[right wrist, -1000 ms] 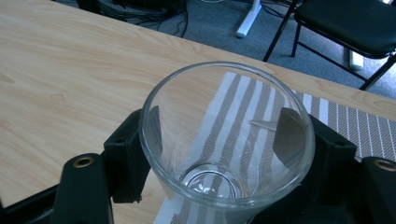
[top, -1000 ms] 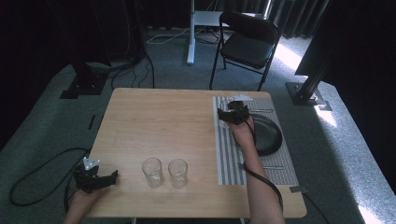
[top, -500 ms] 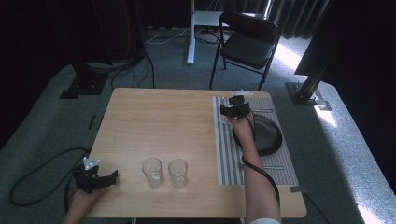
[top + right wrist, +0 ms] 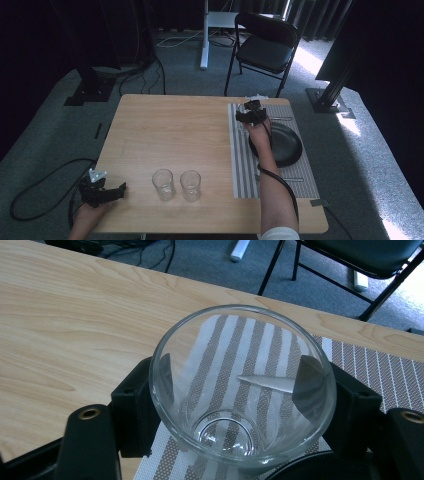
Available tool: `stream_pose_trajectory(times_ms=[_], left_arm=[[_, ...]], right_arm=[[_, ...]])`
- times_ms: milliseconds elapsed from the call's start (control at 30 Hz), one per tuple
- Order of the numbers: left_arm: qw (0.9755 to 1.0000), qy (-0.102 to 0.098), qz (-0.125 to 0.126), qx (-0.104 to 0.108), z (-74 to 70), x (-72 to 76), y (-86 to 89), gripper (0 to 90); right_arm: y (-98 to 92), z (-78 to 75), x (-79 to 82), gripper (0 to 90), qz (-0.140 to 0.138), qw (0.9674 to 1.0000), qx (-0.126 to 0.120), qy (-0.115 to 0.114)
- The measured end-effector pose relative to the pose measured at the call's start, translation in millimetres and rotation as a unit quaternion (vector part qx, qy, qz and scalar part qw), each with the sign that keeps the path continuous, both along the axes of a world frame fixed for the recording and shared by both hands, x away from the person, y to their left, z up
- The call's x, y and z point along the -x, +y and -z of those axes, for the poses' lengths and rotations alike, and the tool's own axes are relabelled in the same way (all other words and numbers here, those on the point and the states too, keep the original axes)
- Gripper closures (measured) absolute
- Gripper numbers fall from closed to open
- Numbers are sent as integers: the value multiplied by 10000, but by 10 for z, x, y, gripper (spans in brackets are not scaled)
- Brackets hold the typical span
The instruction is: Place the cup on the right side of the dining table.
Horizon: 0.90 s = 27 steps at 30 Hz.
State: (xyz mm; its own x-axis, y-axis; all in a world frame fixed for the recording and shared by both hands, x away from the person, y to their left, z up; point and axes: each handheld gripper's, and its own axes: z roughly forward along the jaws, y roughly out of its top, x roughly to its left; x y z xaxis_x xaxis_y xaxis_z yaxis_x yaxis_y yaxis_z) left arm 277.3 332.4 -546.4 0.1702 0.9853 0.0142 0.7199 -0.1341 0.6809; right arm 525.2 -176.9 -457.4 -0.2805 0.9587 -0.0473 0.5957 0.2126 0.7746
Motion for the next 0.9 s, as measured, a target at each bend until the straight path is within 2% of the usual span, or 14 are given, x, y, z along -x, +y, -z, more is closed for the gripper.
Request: stream_pose_trajectory(times_ms=[133,400,433,767,833,900], left_arm=[[10000,1,1,0,0,0,0,6],[10000,-1,0,0,0,0,0,6],[10000,1,-1,-2,0,0,1,6],[10000,1,-1,-2,0,1,0,6],[10000,1,-1,-2,0,0,0,6],[10000,1,-1,-2,0,0,1,6]], right_arm=[[21,29,-77,286,59,10000,-3,22],[37,85,-123,286,70,9999,9,99],[39,146,-135,285,11,9998,28,189],[-21,150,-130,282,53,9995,-140,281],[-46,154,-136,279,55,9988,-269,413],[-29,152,-119,264,64,9992,-124,364]])
